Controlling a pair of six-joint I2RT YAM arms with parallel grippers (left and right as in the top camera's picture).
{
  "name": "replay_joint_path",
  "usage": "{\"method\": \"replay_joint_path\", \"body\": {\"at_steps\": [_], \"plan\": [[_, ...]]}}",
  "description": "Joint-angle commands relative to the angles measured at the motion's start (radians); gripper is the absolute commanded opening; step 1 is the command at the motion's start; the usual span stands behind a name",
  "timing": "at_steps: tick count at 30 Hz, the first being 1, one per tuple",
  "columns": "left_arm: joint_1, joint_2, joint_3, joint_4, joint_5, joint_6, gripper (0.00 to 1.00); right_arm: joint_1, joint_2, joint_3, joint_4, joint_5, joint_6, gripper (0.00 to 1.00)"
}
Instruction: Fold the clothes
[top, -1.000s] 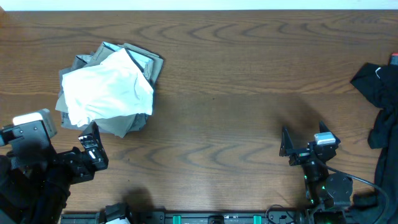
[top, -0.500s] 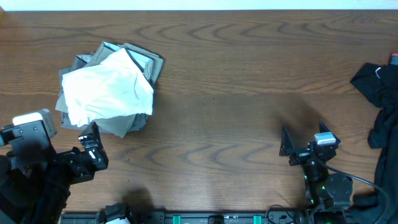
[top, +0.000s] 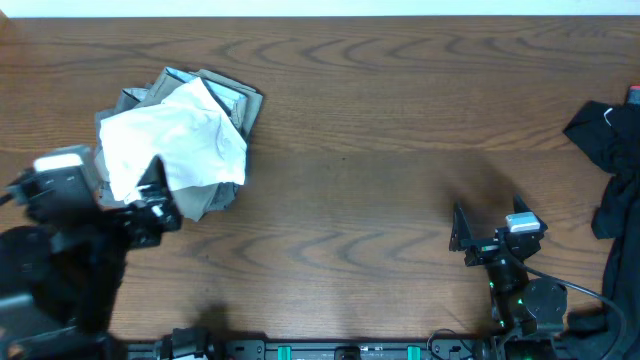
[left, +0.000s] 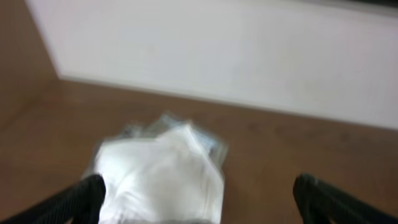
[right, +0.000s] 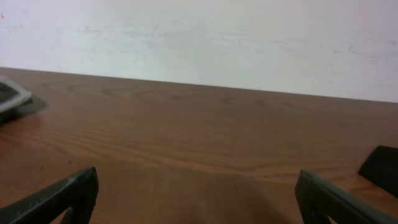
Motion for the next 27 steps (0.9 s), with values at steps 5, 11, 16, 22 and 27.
{"method": "replay_joint_path", "body": {"at_steps": [5,11,16,22,27], "plan": [[-0.09,-0.17,-0.379,0.28,-0.032,-0.026,0.98,-0.008,-0.005,-0.001,-0.004,0.001,0.014,0.99],[-0.121,-0.305,-0.531,0.333,-0.04,-0.025,0.98,-0.008,-0.005,-0.001,-0.004,0.001,0.014,0.99],[-0.121,-0.42,-0.633,0.34,-0.08,-0.025,0.98,-0.008,-0.005,-0.001,-0.004,0.001,0.014,0.99],[-0.121,-0.549,-0.744,0.357,-0.091,-0.026,0.98,-0.008,-0.005,-0.001,-0.004,0.001,0.014,0.99],[-0.126,-0.663,-0.871,0.45,-0.092,-0.025,0.98,-0.008,-0.005,-0.001,-0.004,0.001,0.014,0.99]]}}
